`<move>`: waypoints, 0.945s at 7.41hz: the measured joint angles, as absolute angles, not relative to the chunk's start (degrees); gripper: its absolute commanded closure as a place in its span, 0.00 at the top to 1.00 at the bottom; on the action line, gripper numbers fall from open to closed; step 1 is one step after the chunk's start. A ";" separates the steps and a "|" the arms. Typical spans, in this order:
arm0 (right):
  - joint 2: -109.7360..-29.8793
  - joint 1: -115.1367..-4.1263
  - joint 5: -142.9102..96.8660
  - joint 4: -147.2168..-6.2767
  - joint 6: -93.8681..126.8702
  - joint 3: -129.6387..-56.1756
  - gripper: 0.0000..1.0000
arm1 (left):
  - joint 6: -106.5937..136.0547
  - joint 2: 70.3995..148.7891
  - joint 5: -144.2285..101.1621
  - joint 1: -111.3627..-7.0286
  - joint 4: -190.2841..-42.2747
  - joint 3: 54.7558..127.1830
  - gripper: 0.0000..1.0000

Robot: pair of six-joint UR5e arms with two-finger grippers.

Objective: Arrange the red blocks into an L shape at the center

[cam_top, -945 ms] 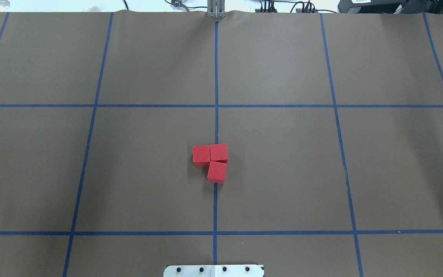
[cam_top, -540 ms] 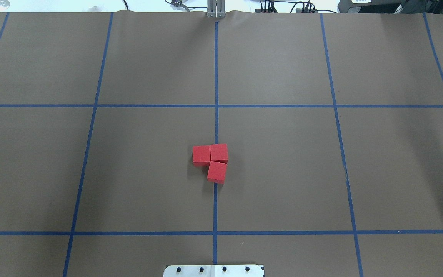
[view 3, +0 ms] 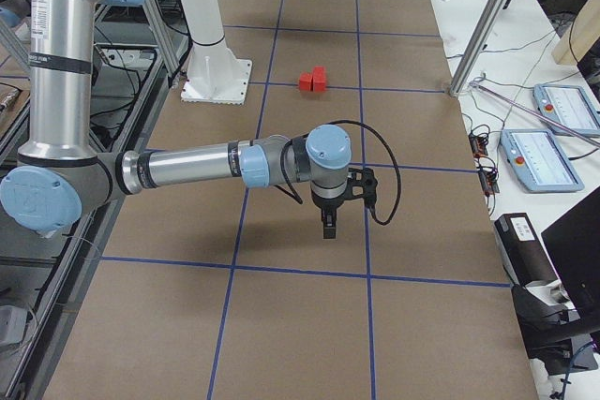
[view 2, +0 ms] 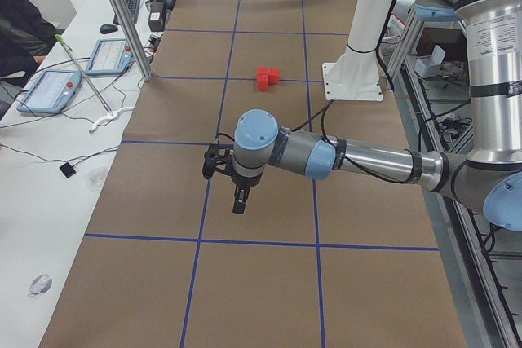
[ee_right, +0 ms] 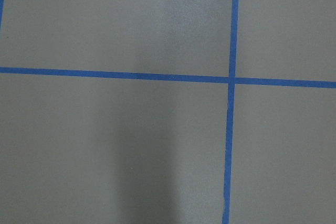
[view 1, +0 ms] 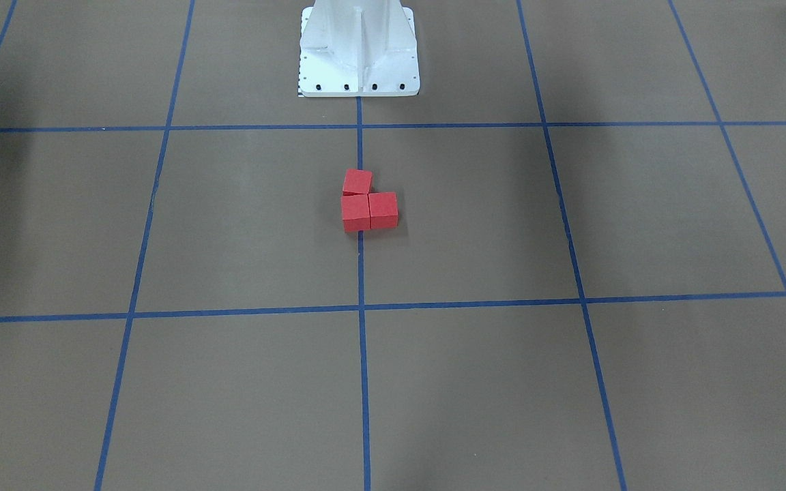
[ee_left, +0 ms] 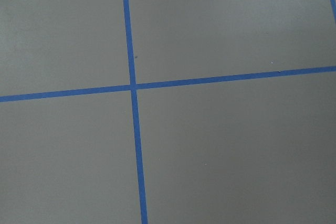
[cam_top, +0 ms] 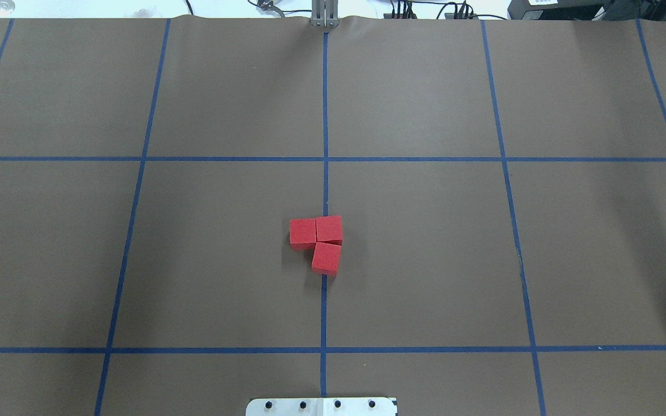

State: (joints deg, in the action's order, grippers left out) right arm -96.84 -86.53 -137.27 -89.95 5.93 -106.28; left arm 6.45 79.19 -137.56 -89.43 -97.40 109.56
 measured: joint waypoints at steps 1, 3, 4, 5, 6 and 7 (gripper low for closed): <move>-97.01 -85.99 -135.92 -89.98 5.85 -106.39 0.99 | 6.43 79.22 -136.28 -89.40 -97.42 109.47 1.00; -97.02 -84.91 -132.74 -90.03 5.88 -106.48 0.99 | 6.47 79.30 -132.71 -89.33 -97.26 109.29 1.00; -96.83 -84.43 -132.10 -90.02 5.93 -106.48 0.99 | 6.51 79.27 -132.11 -89.28 -97.14 109.16 1.00; -96.62 -84.13 -131.91 -90.03 5.98 -106.50 0.99 | 6.55 79.26 -131.99 -89.22 -97.05 108.88 1.00; -96.50 -83.99 -132.03 -90.06 6.05 -106.51 0.99 | 6.58 79.26 -132.01 -89.19 -97.03 108.63 1.00; -96.45 -83.84 -132.27 -90.08 6.11 -106.49 0.99 | 6.59 79.27 -132.06 -89.18 -97.05 108.54 1.00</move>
State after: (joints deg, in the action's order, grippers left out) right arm -96.45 -83.84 -132.27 -90.08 6.11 -106.49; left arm 6.59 79.27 -132.06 -89.18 -97.05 108.54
